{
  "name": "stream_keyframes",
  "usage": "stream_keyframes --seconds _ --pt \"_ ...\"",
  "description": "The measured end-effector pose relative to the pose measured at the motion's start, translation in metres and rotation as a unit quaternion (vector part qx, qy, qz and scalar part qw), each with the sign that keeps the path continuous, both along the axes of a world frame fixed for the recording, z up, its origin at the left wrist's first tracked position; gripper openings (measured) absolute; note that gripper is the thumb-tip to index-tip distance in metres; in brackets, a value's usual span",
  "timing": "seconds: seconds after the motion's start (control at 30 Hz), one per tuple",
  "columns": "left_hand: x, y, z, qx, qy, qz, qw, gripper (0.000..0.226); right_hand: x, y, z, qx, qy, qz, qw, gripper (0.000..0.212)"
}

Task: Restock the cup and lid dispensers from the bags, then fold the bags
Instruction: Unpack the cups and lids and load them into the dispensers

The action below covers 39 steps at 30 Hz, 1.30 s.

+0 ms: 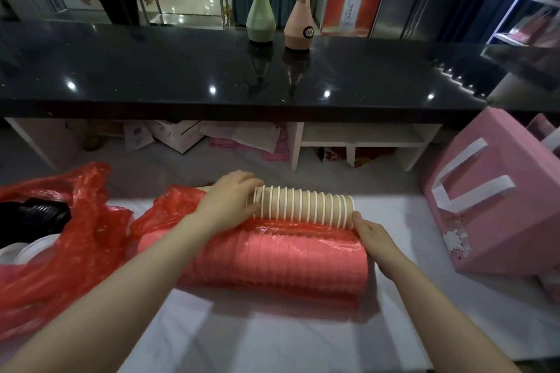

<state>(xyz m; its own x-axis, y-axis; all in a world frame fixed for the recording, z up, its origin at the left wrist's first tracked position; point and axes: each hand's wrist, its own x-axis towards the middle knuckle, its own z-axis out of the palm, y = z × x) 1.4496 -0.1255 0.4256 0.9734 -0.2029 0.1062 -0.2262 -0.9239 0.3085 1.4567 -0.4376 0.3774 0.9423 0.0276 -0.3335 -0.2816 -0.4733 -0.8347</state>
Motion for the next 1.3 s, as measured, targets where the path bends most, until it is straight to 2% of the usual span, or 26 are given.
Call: stream_keyframes --seconds 0.1,0.2,0.37,0.47,0.57,0.63,0.7,0.8,0.87,0.9,0.93,1.0,1.07,1.1,1.13,1.23,1.3 --pt "0.005 -0.044 -0.010 0.055 0.043 -0.049 0.996 0.064 -0.001 0.001 0.002 0.032 0.032 -0.045 0.998 0.048" --pt "0.013 -0.076 -0.014 0.109 0.076 -0.066 0.989 0.077 -0.005 0.003 0.000 0.104 0.069 -0.131 0.983 0.035" --pt "0.019 -0.106 -0.020 0.171 0.082 -0.102 0.976 0.094 -0.008 0.003 -0.009 0.074 0.102 -0.156 0.980 0.007" --pt "0.019 -0.115 -0.026 0.181 0.051 -0.082 0.979 0.099 -0.012 0.002 -0.017 0.144 0.123 -0.198 0.962 0.023" --pt "0.019 -0.107 -0.030 0.133 0.009 -0.078 0.988 0.097 -0.018 0.000 -0.023 0.242 0.125 -0.257 0.927 0.034" --pt "0.017 -0.100 -0.030 0.095 -0.012 -0.079 0.992 0.095 -0.023 -0.002 -0.023 0.231 0.110 -0.276 0.927 0.031" --pt "0.012 -0.095 -0.028 0.073 -0.036 -0.079 0.994 0.095 -0.024 -0.003 -0.024 0.165 0.070 -0.252 0.951 0.031" --pt "0.009 -0.089 -0.019 0.043 -0.071 -0.066 0.994 0.096 -0.024 0.001 -0.017 0.007 -0.015 -0.147 0.989 0.024" --pt "0.009 -0.084 -0.011 0.018 -0.088 -0.053 0.995 0.096 -0.026 0.004 -0.003 -0.085 -0.115 -0.128 0.981 0.008" --pt "0.009 -0.082 -0.008 0.007 -0.094 -0.048 0.994 0.096 -0.027 0.007 0.007 -0.097 -0.181 -0.132 0.970 0.003" --pt "0.008 -0.080 -0.006 -0.001 -0.101 -0.043 0.994 0.096 -0.028 0.012 0.018 -0.076 -0.239 -0.130 0.959 0.005" --pt "0.007 -0.079 -0.003 -0.013 -0.113 -0.036 0.993 0.096 -0.031 0.025 0.041 -0.020 -0.292 -0.066 0.954 0.022" --pt "0.006 -0.078 -0.001 -0.029 -0.129 -0.029 0.991 0.096 -0.032 0.042 0.058 0.018 -0.277 0.020 0.961 0.029" --pt "0.005 -0.077 -0.001 -0.038 -0.140 -0.022 0.989 0.096 -0.031 0.051 0.061 0.042 -0.258 0.038 0.964 0.018" --pt "0.005 -0.075 0.000 -0.046 -0.148 -0.015 0.988 0.097 -0.029 0.060 0.064 0.078 -0.240 0.039 0.967 0.007" --pt "0.001 -0.066 0.000 -0.064 -0.128 -0.003 0.990 0.102 -0.020 0.077 0.062 0.106 -0.227 -0.010 0.968 0.014" --pt "-0.001 -0.052 -0.002 -0.092 -0.090 0.012 0.992 0.095 -0.016 0.081 0.059 0.104 -0.214 -0.033 0.971 0.014"
